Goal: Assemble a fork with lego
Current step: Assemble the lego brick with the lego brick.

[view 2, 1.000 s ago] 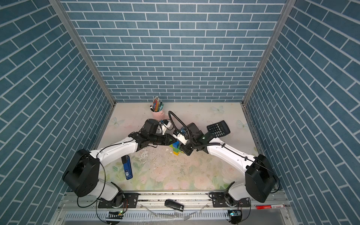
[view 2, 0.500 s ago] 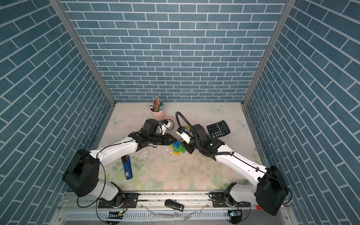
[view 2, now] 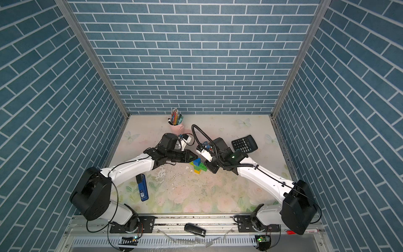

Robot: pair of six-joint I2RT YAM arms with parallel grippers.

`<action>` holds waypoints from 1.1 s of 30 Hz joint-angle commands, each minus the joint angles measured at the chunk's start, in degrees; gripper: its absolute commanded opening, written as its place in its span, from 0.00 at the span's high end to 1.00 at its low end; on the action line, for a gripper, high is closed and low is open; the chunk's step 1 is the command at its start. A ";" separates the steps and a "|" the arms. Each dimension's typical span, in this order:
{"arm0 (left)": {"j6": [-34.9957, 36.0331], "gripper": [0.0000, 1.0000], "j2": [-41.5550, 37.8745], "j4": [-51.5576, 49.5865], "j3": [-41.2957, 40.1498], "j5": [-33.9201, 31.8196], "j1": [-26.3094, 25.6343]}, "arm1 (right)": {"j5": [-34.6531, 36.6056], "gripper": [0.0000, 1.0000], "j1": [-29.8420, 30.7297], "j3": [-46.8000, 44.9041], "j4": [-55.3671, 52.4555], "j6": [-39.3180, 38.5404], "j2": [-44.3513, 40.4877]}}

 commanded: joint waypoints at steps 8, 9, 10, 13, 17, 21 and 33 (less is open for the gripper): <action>0.22 0.76 1.28 -1.74 -0.86 -0.19 0.28 | -5.37 1.00 -1.01 4.76 -4.40 -4.69 5.56; 0.24 0.76 1.32 -1.82 -0.87 -0.27 0.31 | -5.30 1.00 -1.09 4.99 -4.43 -4.69 5.82; 0.20 0.76 1.33 -1.94 -0.78 -0.27 0.31 | -5.00 1.00 -1.13 5.07 -4.40 -4.52 6.08; 0.20 0.76 1.41 -1.97 -0.77 -0.23 0.24 | -4.67 1.00 -1.13 5.51 -4.29 -4.02 6.88; 0.20 0.76 1.32 -1.99 -0.91 -0.27 0.25 | -4.84 1.00 -1.20 5.36 -3.71 -3.47 7.61; 0.16 0.76 0.98 -1.99 -1.22 -0.42 0.36 | -4.93 1.00 -1.20 3.70 -2.26 -3.96 7.09; 0.18 0.76 0.66 -2.00 -1.32 -0.45 0.32 | -5.99 1.00 -1.35 0.34 1.30 -6.40 5.81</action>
